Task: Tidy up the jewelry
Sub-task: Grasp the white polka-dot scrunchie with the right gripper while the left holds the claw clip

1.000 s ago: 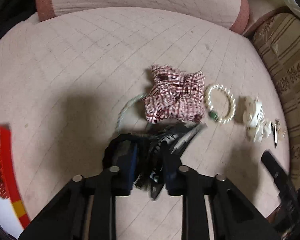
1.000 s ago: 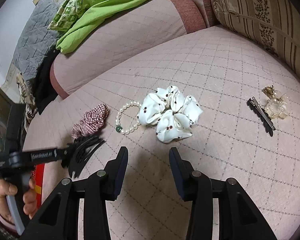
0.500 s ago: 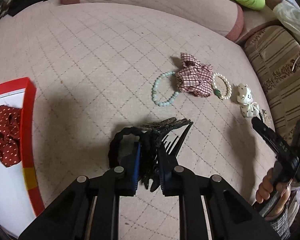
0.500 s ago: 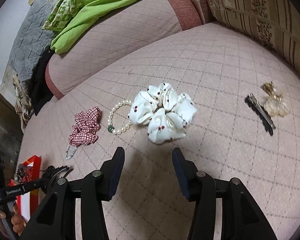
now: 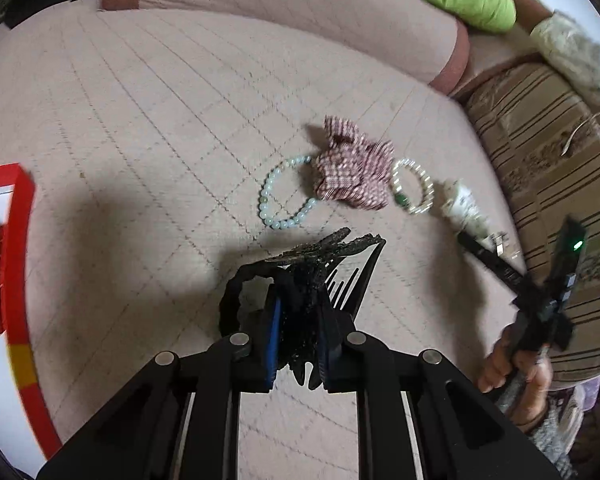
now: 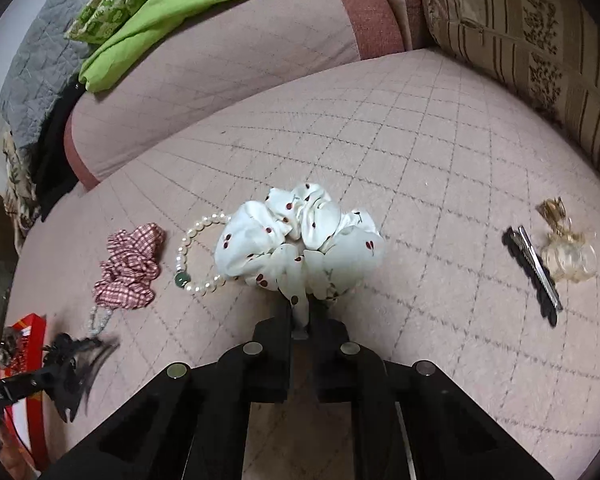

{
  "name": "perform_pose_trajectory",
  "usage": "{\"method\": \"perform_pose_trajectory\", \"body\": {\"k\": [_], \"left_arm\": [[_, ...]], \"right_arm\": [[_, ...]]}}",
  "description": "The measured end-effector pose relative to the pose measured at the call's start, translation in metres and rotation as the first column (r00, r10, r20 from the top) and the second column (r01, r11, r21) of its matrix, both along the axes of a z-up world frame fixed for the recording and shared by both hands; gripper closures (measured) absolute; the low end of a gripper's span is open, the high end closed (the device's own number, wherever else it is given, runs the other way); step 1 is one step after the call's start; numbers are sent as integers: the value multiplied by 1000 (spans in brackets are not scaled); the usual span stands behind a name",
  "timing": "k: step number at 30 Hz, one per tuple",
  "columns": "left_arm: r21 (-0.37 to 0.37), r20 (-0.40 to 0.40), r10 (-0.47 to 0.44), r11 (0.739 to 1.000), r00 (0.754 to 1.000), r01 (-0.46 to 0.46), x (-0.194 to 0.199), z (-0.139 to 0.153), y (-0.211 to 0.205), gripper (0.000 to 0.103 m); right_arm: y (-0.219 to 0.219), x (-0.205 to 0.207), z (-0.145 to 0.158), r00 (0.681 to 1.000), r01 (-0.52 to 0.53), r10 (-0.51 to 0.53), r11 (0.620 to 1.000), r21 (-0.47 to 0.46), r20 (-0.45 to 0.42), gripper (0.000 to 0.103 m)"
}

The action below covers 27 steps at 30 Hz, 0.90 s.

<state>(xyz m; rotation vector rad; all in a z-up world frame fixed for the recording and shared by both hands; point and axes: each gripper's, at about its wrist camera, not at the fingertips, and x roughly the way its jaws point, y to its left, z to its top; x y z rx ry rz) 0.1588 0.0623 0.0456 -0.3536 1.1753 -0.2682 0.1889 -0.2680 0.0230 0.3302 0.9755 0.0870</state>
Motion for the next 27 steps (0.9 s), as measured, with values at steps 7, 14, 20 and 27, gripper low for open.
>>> {"method": "perform_pose_trajectory", "body": {"k": [7, 14, 20, 27], "left_arm": [[-139, 47, 29, 990, 998, -22, -28, 30, 25, 86], [-102, 107, 66, 993, 992, -55, -49, 47, 39, 65], [-62, 77, 54, 997, 996, -49, -47, 34, 37, 65], [56, 22, 9, 998, 1000, -11, -32, -5, 23, 64]], "right_arm": [[-7, -33, 12, 1000, -9, 8, 997, 76, 11, 97], [1, -68, 22, 999, -46, 44, 993, 107, 23, 97], [12, -86, 23, 997, -75, 73, 989, 125, 19, 96], [36, -95, 20, 991, -132, 131, 985, 115, 14, 96]]}}
